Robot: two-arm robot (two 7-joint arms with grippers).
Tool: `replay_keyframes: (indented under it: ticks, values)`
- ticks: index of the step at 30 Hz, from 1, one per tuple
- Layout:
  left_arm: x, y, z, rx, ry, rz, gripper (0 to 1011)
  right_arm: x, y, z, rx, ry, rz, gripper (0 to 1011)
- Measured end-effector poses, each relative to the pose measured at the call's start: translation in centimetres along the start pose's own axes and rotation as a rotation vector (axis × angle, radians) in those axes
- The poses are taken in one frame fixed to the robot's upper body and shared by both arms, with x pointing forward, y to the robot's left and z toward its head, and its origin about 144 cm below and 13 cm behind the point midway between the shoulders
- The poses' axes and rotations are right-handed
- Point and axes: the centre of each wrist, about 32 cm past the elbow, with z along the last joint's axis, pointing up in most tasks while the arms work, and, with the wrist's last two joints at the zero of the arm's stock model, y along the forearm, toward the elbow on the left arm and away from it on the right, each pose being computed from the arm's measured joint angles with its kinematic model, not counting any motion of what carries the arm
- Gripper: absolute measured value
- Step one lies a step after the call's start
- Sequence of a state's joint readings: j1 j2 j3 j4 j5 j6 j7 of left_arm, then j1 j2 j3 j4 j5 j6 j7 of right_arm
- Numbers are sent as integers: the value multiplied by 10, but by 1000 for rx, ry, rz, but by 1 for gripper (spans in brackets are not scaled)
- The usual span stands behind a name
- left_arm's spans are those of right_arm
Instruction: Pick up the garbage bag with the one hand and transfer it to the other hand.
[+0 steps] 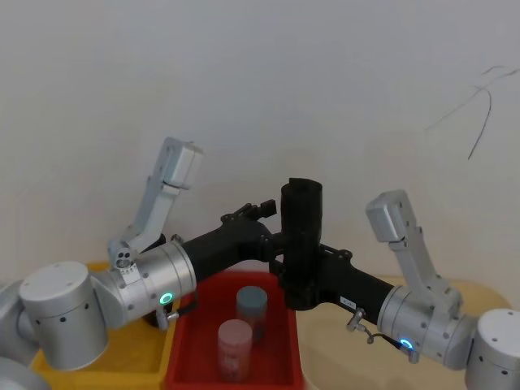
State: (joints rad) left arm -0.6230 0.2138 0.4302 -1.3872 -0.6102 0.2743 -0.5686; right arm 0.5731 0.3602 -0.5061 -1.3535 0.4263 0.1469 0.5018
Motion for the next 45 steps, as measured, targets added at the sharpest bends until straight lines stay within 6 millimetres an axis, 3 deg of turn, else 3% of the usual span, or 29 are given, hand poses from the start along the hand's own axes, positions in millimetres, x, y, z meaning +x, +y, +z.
replay_keyframes:
  ticks: [15, 27, 38, 45]
  values:
    - [9, 25, 1, -8, 18, 25, 1000, -3, -17, -7, -57, 12, -103, 537]
    - [17, 44, 0, -4, -22, 163, 1000, -8, -33, -18, -130, 22, -168, 537]
    - [20, 49, -2, 3, -72, 313, 1000, -11, -45, -23, -167, 30, -206, 538]
    - [23, 50, -4, 8, -103, 405, 1000, -13, -49, -25, -181, 32, -220, 771]
